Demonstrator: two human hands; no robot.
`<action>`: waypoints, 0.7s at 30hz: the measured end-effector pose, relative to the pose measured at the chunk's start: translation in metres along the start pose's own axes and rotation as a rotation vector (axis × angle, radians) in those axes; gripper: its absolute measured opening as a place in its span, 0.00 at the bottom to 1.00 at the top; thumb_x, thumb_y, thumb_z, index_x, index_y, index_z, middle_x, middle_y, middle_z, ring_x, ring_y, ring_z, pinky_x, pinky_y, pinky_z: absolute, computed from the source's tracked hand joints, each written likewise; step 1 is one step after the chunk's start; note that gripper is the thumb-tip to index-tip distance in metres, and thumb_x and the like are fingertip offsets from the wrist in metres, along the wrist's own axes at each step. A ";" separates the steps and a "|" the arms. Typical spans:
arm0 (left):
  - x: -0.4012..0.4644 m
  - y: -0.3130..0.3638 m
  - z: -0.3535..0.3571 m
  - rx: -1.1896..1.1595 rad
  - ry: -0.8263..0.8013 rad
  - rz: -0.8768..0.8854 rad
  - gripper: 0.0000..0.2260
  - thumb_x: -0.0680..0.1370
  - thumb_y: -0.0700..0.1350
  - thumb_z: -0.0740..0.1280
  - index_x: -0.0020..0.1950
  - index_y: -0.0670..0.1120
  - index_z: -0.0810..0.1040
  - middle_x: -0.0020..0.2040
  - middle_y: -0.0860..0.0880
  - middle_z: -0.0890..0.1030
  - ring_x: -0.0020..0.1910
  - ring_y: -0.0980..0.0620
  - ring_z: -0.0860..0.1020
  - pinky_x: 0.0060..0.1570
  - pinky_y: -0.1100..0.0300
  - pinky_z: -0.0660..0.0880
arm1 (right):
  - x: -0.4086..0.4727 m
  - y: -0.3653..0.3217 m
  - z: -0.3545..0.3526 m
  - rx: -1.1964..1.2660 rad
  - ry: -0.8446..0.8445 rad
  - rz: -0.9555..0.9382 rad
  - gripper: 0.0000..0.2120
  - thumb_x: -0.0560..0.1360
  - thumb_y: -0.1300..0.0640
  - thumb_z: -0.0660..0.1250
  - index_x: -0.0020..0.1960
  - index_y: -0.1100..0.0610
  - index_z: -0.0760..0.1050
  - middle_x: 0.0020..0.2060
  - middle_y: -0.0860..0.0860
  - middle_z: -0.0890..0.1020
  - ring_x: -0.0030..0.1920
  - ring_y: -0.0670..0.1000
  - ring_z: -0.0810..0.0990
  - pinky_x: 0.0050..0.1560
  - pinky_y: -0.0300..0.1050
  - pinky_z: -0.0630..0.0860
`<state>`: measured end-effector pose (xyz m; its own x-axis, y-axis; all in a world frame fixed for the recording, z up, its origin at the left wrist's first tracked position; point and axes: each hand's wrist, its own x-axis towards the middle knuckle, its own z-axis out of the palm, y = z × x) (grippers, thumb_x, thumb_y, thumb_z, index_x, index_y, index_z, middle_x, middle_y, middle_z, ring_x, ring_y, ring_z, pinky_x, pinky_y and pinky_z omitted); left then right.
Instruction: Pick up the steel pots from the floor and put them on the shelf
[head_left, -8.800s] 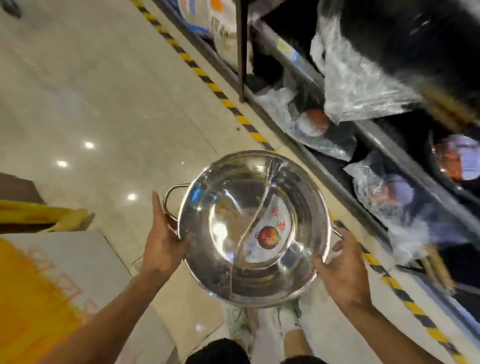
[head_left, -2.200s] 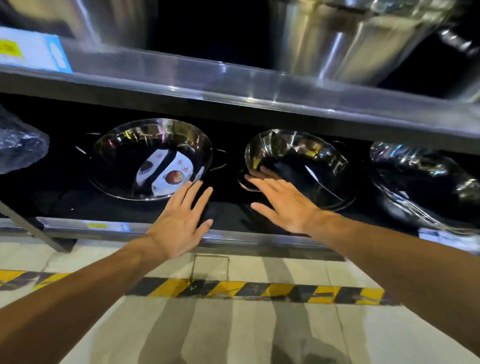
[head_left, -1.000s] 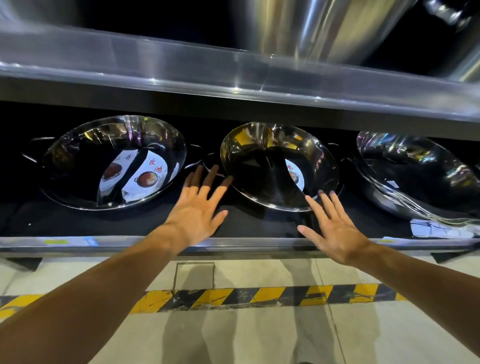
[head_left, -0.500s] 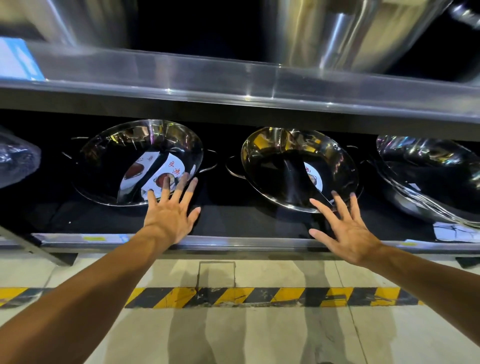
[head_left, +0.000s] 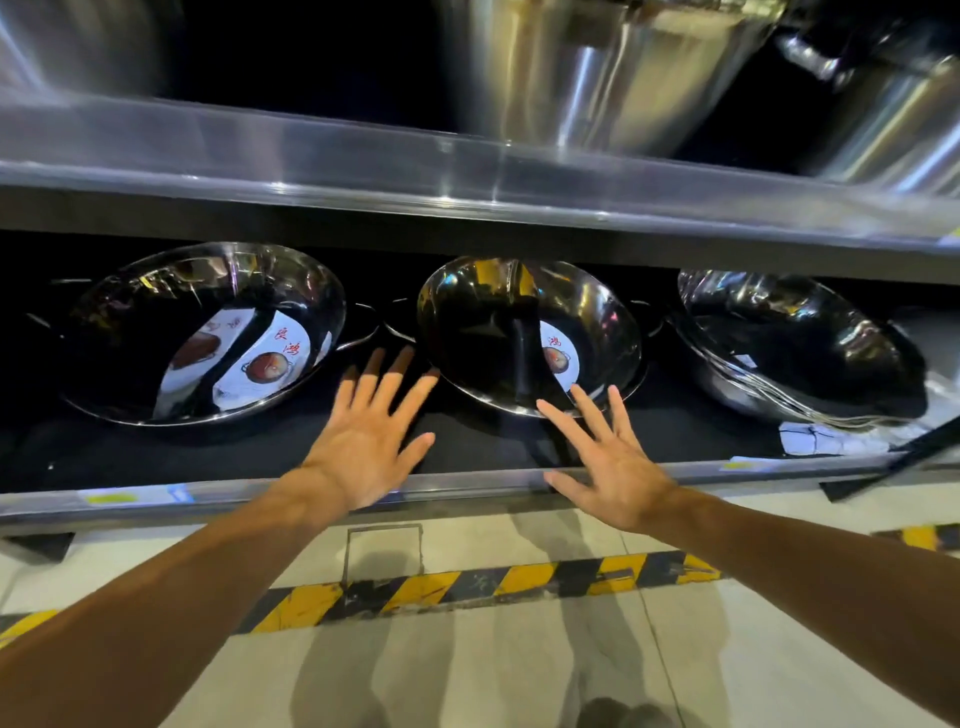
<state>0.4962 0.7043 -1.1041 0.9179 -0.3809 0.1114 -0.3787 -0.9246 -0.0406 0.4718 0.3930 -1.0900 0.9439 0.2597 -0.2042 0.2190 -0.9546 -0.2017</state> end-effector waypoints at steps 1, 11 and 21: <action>0.005 0.012 0.001 -0.022 -0.002 0.055 0.31 0.80 0.63 0.44 0.79 0.55 0.37 0.81 0.45 0.45 0.79 0.40 0.46 0.75 0.41 0.50 | 0.001 0.002 0.000 0.003 0.026 -0.008 0.39 0.79 0.37 0.60 0.80 0.35 0.38 0.81 0.46 0.35 0.77 0.60 0.27 0.77 0.63 0.43; 0.019 0.036 0.008 -0.068 -0.086 0.117 0.32 0.81 0.63 0.46 0.78 0.54 0.34 0.81 0.44 0.42 0.79 0.43 0.39 0.77 0.45 0.46 | 0.001 0.029 0.001 -0.152 0.072 0.058 0.37 0.79 0.34 0.54 0.82 0.41 0.40 0.82 0.50 0.42 0.80 0.57 0.34 0.80 0.57 0.43; 0.023 0.037 -0.009 -0.139 -0.153 0.082 0.31 0.82 0.61 0.47 0.79 0.53 0.37 0.81 0.45 0.44 0.79 0.41 0.43 0.77 0.44 0.45 | -0.001 0.026 0.000 -0.218 0.076 0.060 0.36 0.80 0.33 0.50 0.81 0.41 0.39 0.82 0.51 0.45 0.80 0.59 0.37 0.79 0.56 0.41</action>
<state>0.5024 0.6608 -1.0940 0.8865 -0.4611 -0.0386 -0.4561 -0.8848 0.0950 0.4764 0.3676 -1.0949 0.9709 0.1976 -0.1351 0.2023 -0.9791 0.0220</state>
